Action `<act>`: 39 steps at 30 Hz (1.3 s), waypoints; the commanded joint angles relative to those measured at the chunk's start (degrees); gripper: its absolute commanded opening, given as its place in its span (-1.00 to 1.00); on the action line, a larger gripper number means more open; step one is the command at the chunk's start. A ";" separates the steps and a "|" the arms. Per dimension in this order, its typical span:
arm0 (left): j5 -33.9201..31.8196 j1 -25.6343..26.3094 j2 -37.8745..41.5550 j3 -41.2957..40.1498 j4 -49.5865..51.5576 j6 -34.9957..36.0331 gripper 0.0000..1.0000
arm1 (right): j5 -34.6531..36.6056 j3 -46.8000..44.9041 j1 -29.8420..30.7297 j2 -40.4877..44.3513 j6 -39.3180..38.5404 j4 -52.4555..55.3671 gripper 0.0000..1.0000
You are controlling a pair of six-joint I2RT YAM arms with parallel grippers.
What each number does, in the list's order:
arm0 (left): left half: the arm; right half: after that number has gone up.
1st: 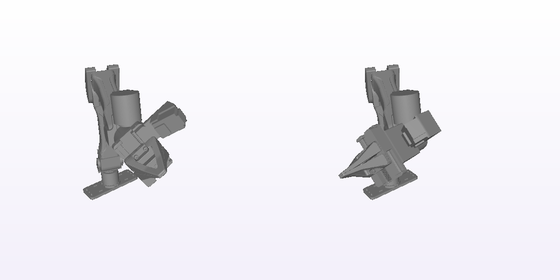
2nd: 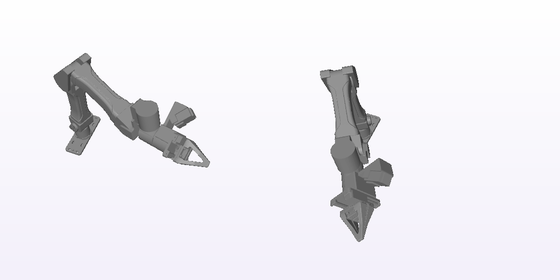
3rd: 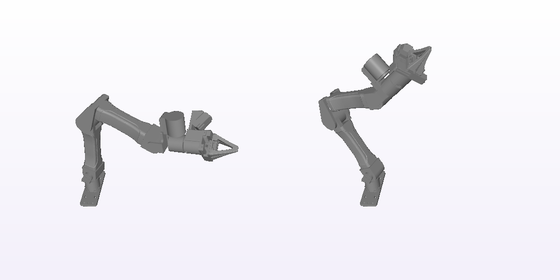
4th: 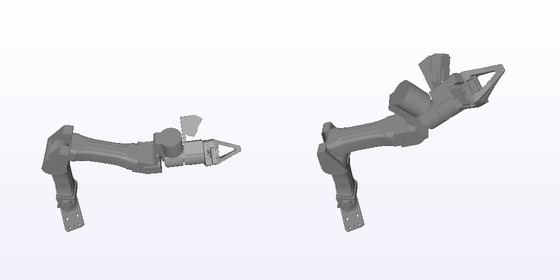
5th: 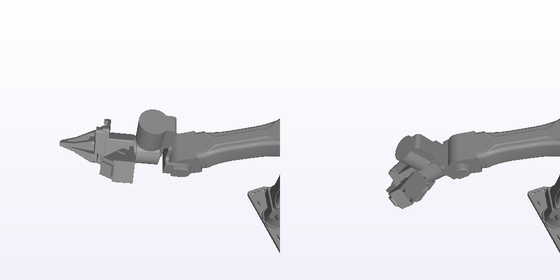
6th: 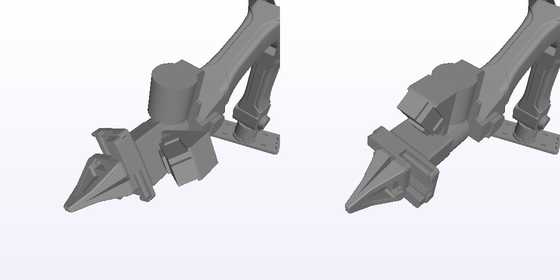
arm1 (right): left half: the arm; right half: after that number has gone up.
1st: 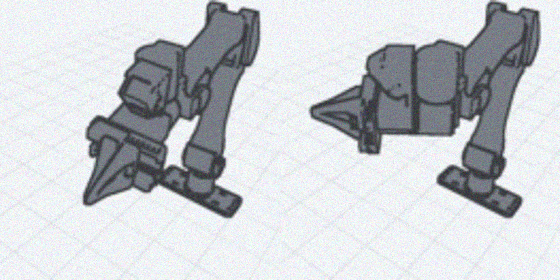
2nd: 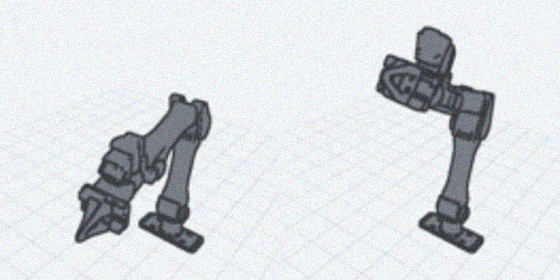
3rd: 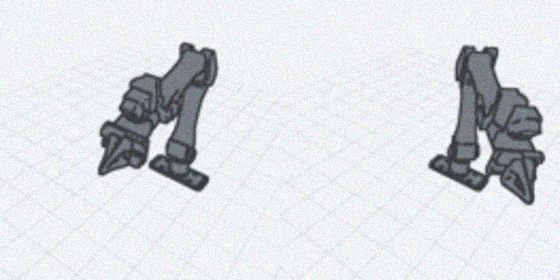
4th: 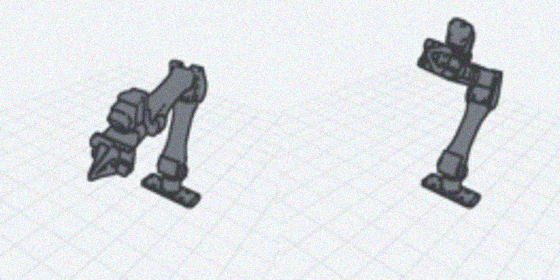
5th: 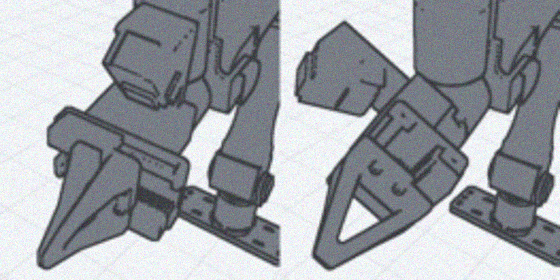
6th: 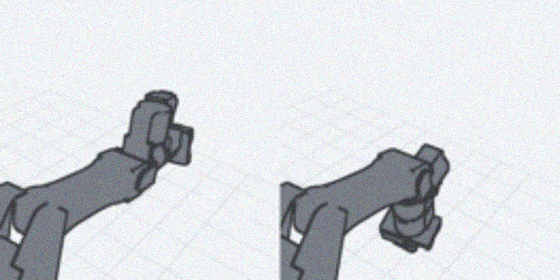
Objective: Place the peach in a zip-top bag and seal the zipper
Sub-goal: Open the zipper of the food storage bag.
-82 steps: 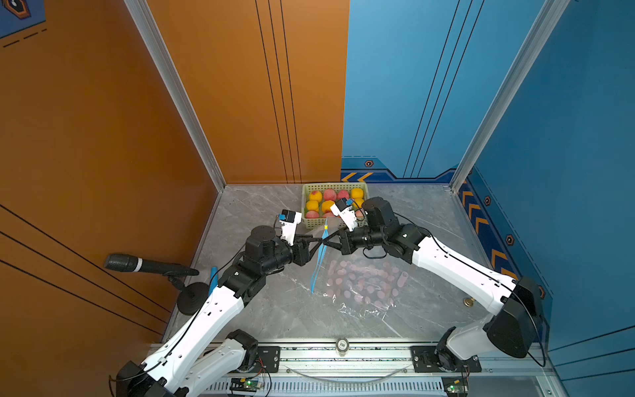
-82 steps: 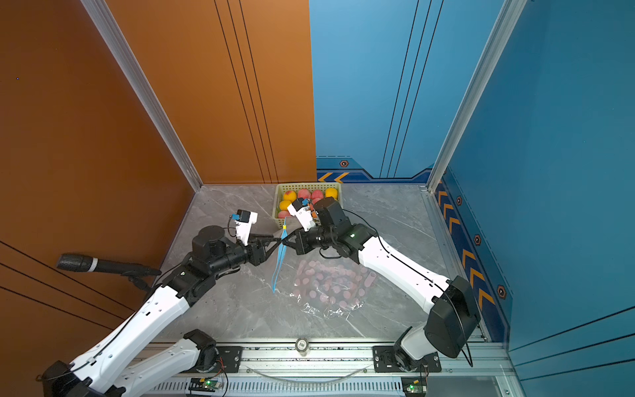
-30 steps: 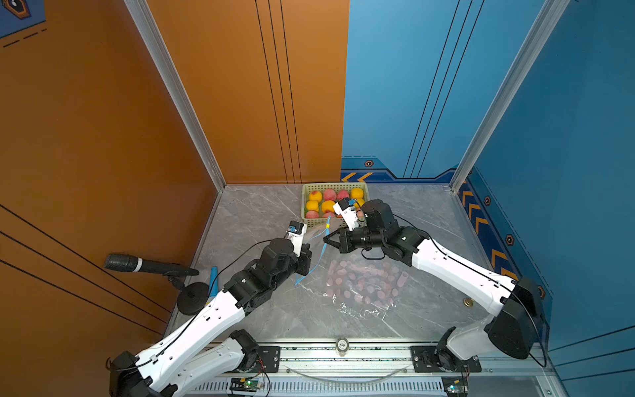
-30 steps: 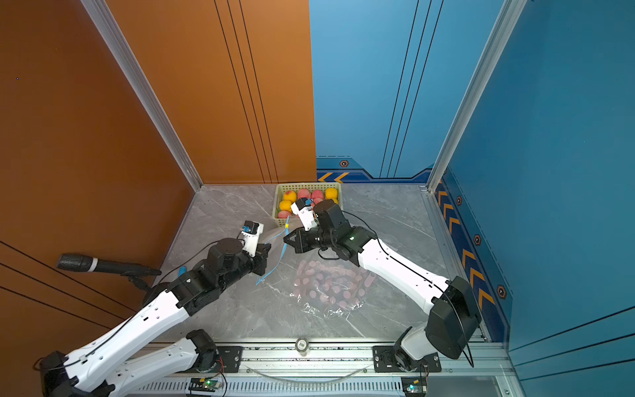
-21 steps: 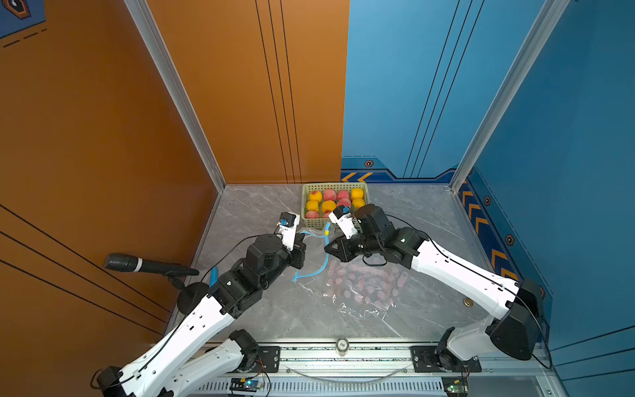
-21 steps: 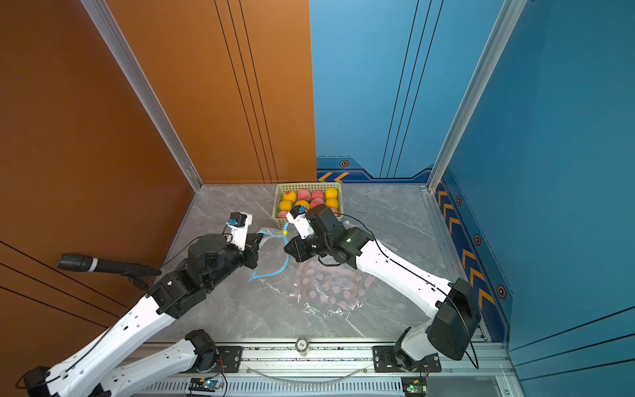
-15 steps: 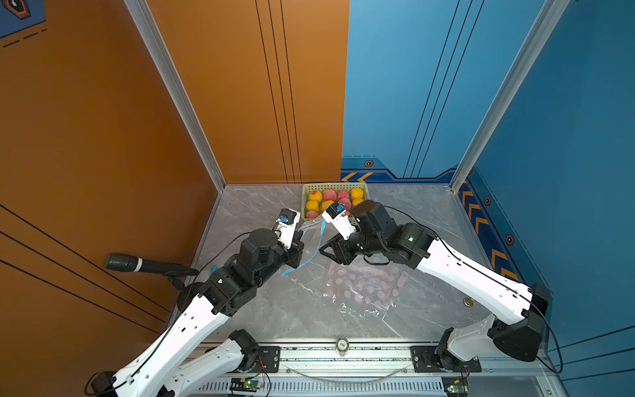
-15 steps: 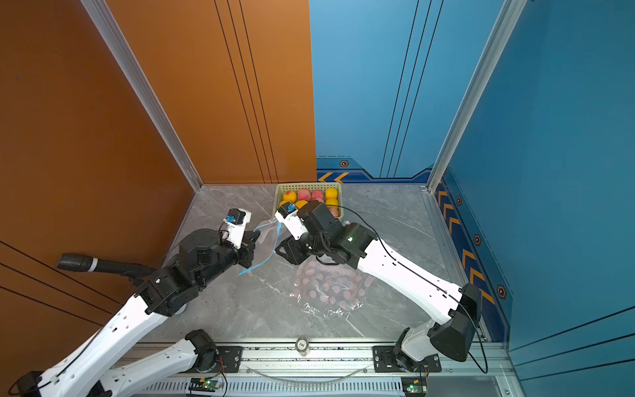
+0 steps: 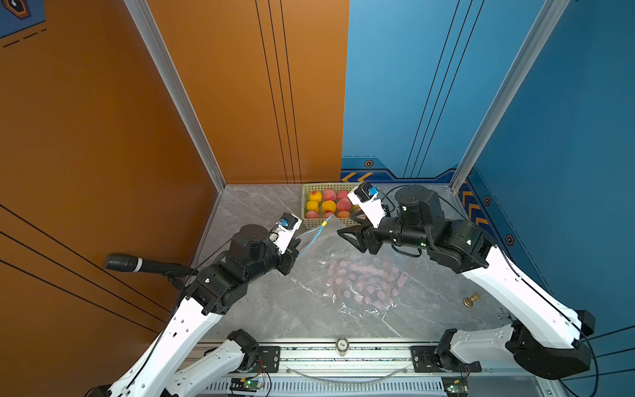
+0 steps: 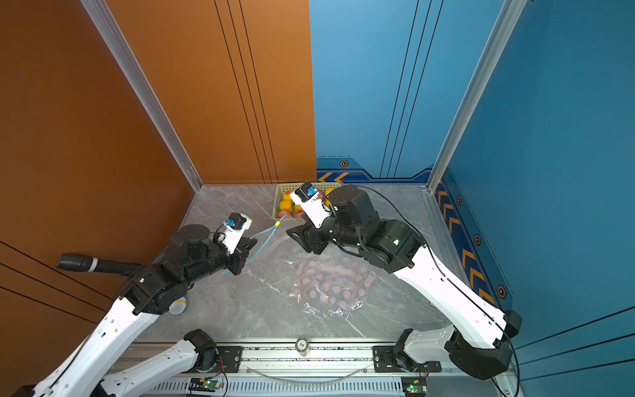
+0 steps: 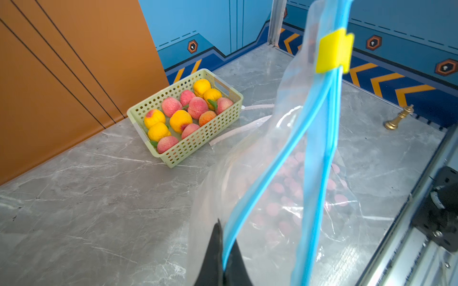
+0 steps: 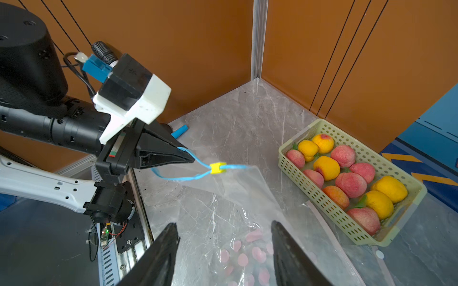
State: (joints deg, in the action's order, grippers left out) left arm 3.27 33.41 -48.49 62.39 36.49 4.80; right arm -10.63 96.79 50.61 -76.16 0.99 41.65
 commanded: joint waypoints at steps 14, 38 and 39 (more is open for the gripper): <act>-20.23 -1.18 2.20 3.90 1.99 -9.57 -1.00 | 11.09 8.98 0.11 -7.47 6.72 0.08 0.25; -26.76 -10.89 -9.81 2.13 0.38 -32.45 -1.00 | 4.26 1.27 -3.60 -18.00 26.63 -13.19 0.54; -22.29 -12.24 -10.60 -0.92 -3.38 -35.04 -1.00 | 3.24 -0.13 -4.18 -18.49 28.59 -14.95 0.52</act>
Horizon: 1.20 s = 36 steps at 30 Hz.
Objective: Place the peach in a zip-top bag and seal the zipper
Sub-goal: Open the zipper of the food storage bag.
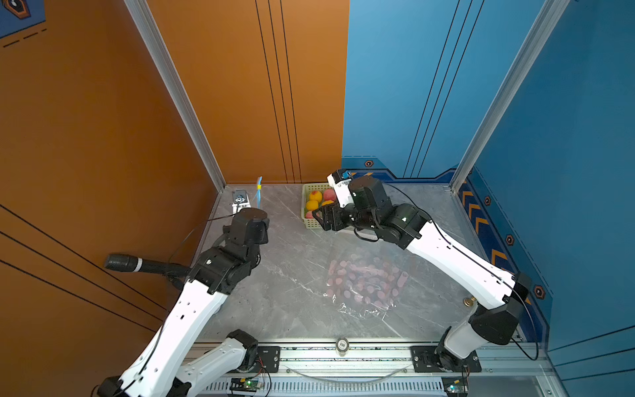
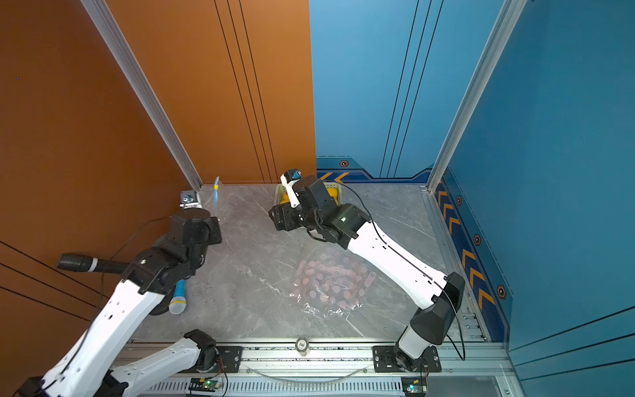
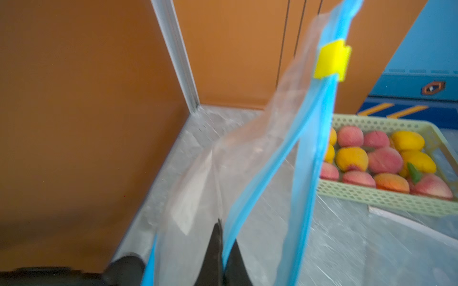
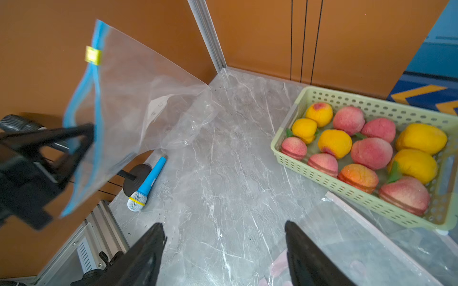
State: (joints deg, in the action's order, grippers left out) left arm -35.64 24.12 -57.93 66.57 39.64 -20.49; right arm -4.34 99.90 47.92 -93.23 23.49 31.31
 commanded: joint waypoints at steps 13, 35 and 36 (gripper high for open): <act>32.61 -7.64 -7.88 -18.84 -24.37 -23.01 -1.00 | -9.57 -4.44 -1.28 -15.69 17.20 -15.44 0.47; 35.45 -8.41 -7.25 -18.38 -25.31 -24.33 -1.00 | -11.25 -3.20 1.89 -23.02 19.54 -20.24 0.38; 35.58 -8.25 -7.12 -18.11 -25.30 -24.28 -1.00 | -11.02 -2.69 2.01 -23.88 19.53 -19.70 0.36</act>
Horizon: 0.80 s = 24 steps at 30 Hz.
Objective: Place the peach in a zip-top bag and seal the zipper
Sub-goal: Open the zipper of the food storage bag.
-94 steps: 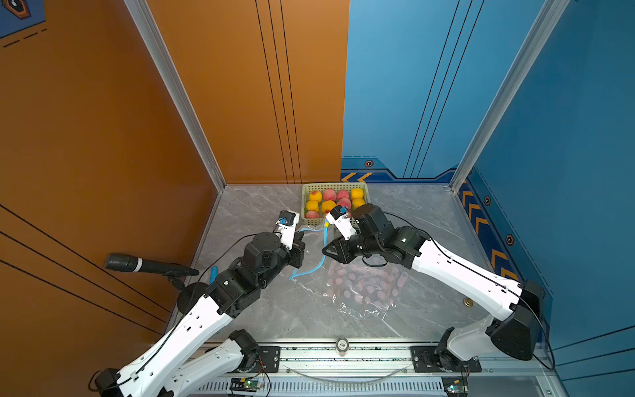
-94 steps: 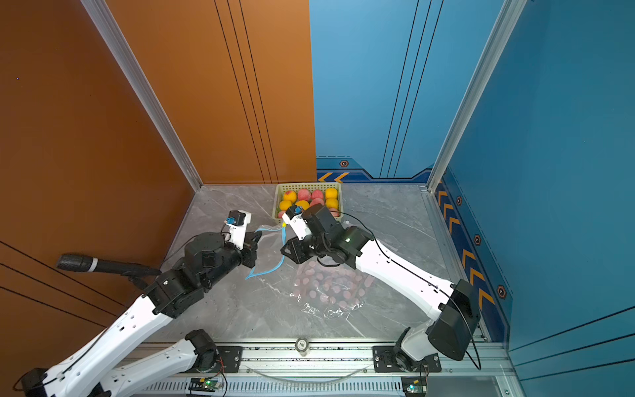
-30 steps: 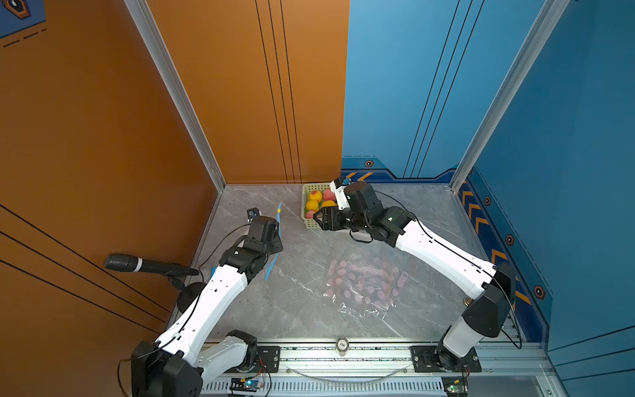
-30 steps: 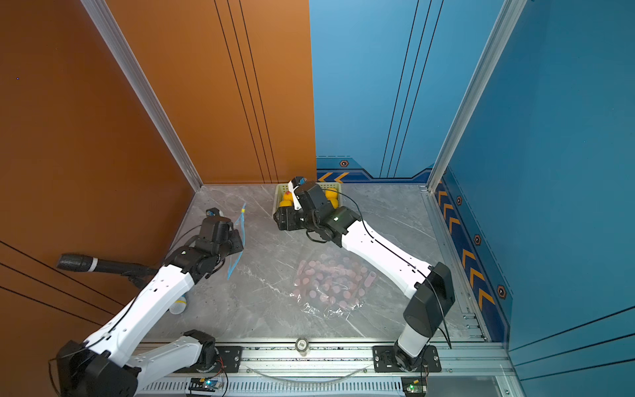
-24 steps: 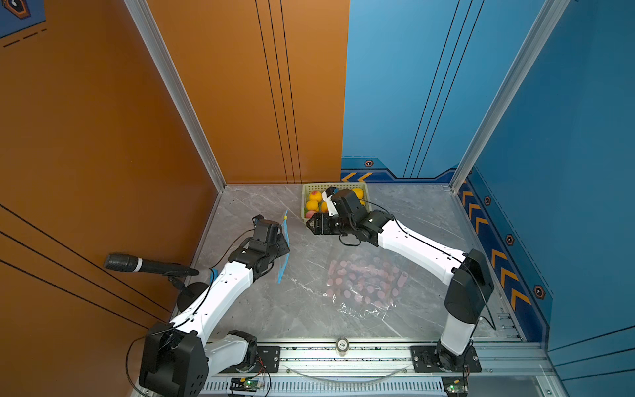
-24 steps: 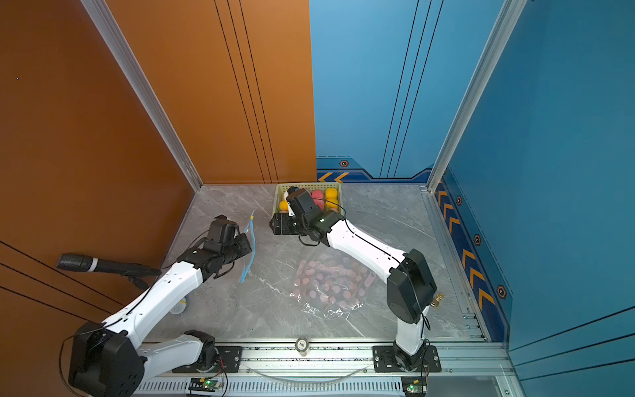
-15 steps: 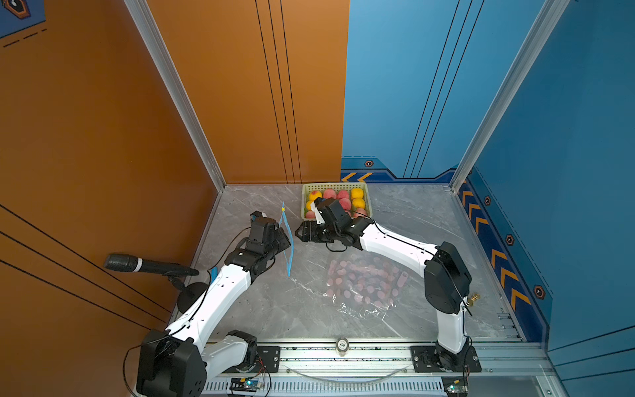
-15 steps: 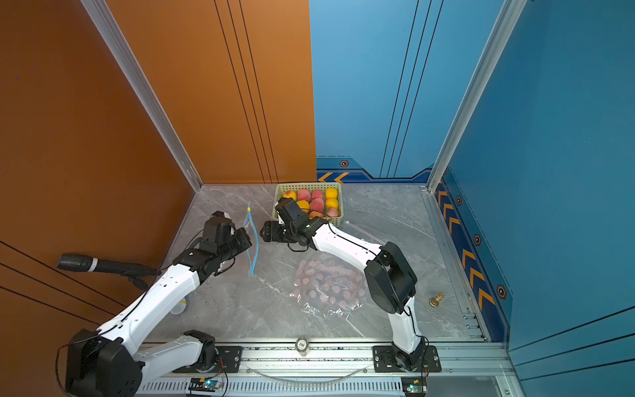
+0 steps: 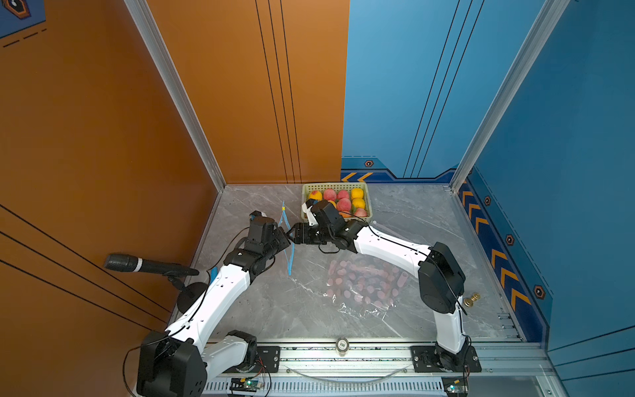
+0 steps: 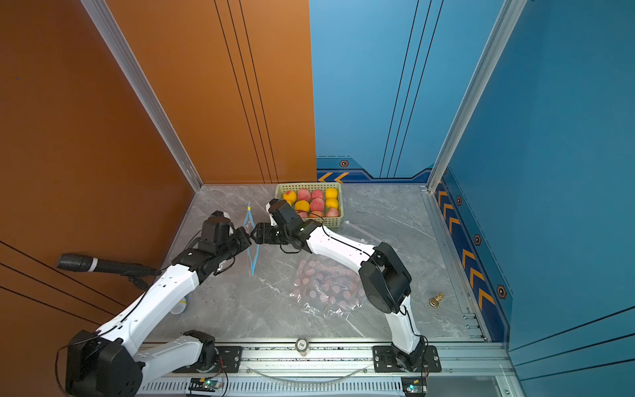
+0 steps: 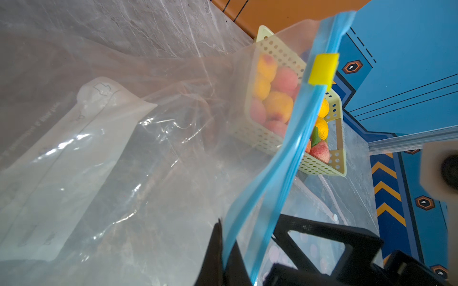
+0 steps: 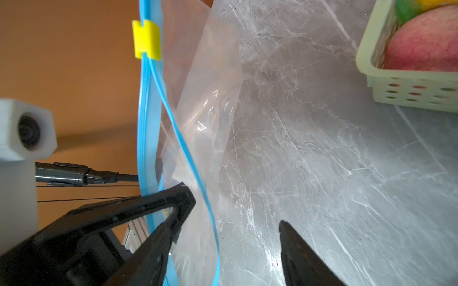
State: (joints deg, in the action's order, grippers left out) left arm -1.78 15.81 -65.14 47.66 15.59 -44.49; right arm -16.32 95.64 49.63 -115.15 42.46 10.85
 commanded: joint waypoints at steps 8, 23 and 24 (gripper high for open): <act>3.18 1.58 1.92 2.81 -0.05 0.74 -1.00 | 0.24 4.43 0.60 -7.06 -0.50 1.38 0.45; 0.11 2.03 6.87 5.80 4.18 3.77 -1.00 | 11.66 10.13 1.59 -9.75 -4.47 15.56 0.48; -1.29 2.11 6.79 6.39 5.72 4.90 -1.00 | 14.41 10.67 1.54 -9.86 -4.99 18.31 0.47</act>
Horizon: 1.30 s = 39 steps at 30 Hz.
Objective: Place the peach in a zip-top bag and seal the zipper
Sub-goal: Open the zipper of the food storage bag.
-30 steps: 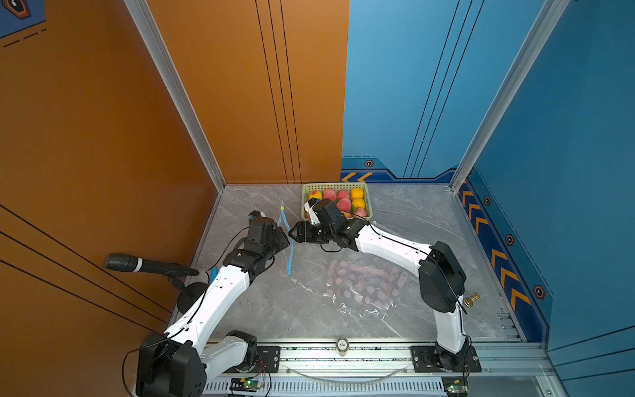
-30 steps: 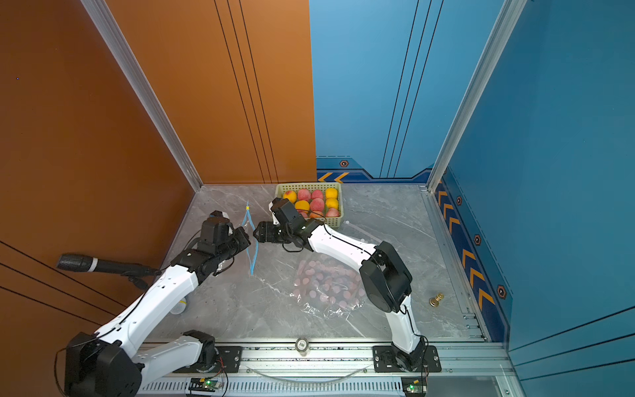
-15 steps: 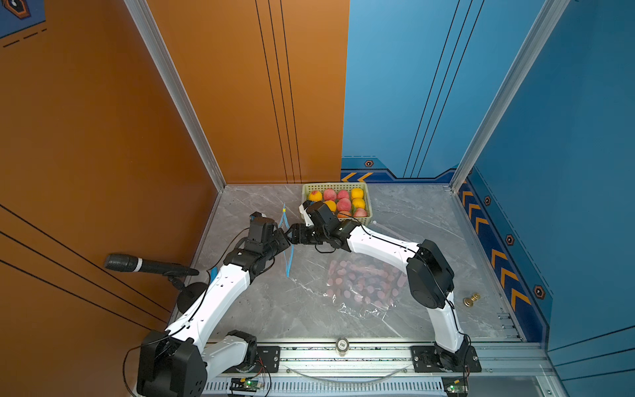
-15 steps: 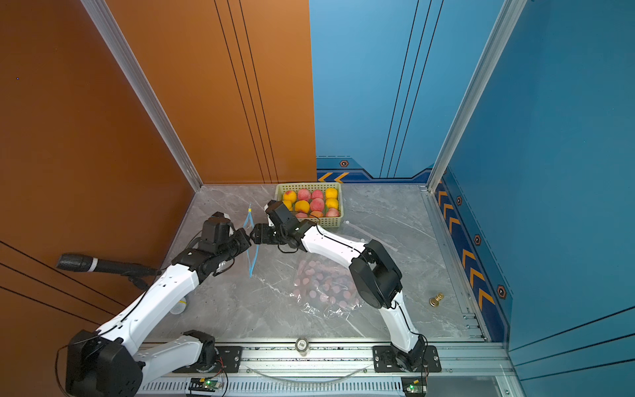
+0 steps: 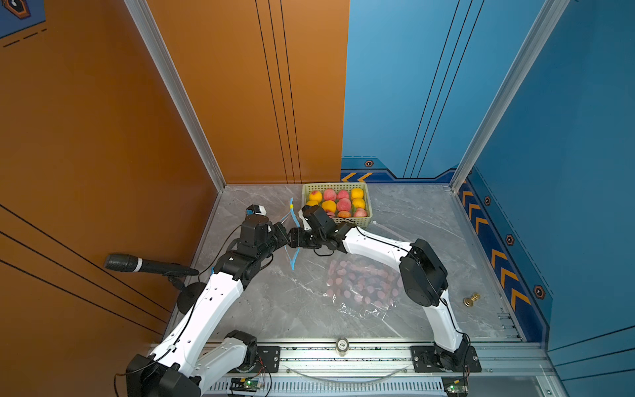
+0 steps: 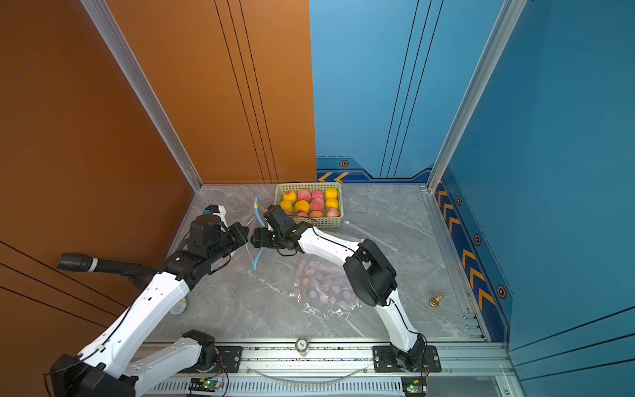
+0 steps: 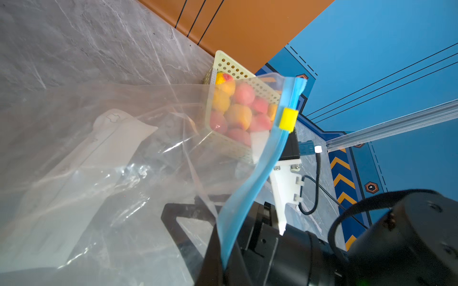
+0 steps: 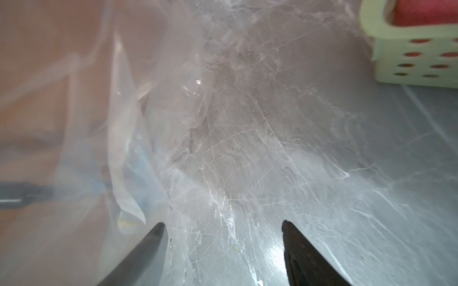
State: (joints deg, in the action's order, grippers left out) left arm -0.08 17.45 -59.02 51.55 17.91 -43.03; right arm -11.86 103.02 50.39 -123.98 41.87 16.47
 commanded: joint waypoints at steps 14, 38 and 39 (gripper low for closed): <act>-14.15 0.81 1.65 3.08 10.77 10.53 -1.00 | 22.77 5.60 0.28 2.88 -12.78 26.53 0.36; -10.87 2.13 -3.12 1.89 7.05 8.12 -1.00 | 5.13 -7.33 0.83 19.15 -13.06 4.15 0.61; -10.99 2.15 -2.99 1.88 7.05 8.13 -1.00 | 4.60 -6.77 0.72 18.49 -12.80 3.89 0.62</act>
State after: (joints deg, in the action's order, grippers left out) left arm -11.40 19.09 -62.02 54.00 25.91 -34.52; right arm -4.51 94.39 51.79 -103.11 29.12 23.00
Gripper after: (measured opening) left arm 0.050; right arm 0.806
